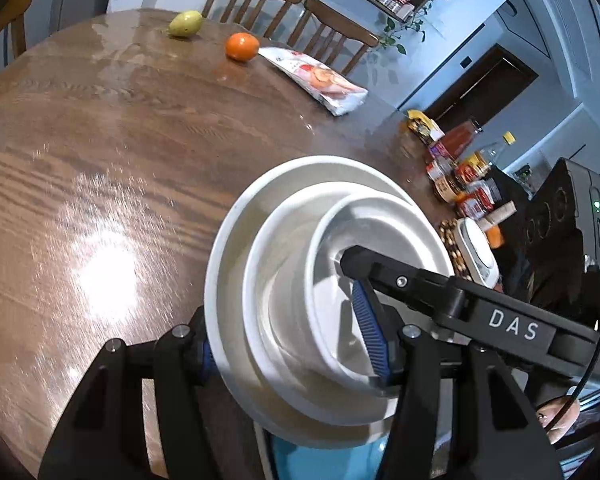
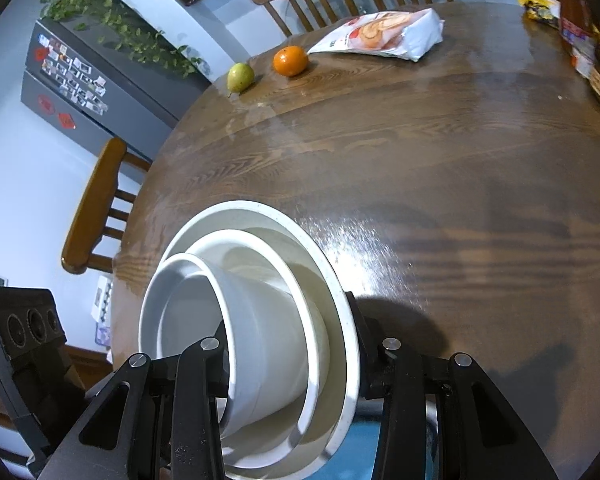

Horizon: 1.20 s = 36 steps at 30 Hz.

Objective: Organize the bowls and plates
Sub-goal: 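Lift the nested bowl stack and carry it toward the teal-blue plate, then lower the bowl stack onto the teal-blue plate with the right gripper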

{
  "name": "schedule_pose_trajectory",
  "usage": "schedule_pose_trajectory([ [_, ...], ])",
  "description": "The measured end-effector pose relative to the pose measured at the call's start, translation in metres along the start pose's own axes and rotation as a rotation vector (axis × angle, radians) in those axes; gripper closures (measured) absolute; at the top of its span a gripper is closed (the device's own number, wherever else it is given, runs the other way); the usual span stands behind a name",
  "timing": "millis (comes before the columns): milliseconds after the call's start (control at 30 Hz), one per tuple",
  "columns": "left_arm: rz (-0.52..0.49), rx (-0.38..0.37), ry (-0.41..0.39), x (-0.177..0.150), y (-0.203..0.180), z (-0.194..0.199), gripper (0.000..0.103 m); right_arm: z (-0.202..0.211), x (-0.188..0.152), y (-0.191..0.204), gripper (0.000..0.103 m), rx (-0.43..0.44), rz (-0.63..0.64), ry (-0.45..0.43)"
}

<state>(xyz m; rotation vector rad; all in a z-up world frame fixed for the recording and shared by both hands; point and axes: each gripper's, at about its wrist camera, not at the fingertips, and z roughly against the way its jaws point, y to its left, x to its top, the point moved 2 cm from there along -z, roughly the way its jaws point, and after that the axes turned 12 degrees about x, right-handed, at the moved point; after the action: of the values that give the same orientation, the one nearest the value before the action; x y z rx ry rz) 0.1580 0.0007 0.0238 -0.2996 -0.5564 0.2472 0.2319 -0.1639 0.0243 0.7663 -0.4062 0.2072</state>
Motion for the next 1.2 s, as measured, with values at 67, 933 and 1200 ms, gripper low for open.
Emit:
schedule_pose_trajectory([
  [67, -0.005, -0.004, 0.002, -0.006, -0.002, 0.003, 0.047, 0.005, -0.006, 0.002, 0.06, -0.01, 0.006, -0.008],
  [933, -0.05, -0.043, 0.071, -0.085, -0.022, 0.016, 0.044, 0.043, -0.09, -0.002, 0.06, -0.065, 0.011, -0.05],
  [1200, -0.052, -0.043, 0.117, -0.095, -0.024, 0.004, 0.043, 0.041, -0.1, -0.014, 0.06, -0.073, -0.017, -0.036],
])
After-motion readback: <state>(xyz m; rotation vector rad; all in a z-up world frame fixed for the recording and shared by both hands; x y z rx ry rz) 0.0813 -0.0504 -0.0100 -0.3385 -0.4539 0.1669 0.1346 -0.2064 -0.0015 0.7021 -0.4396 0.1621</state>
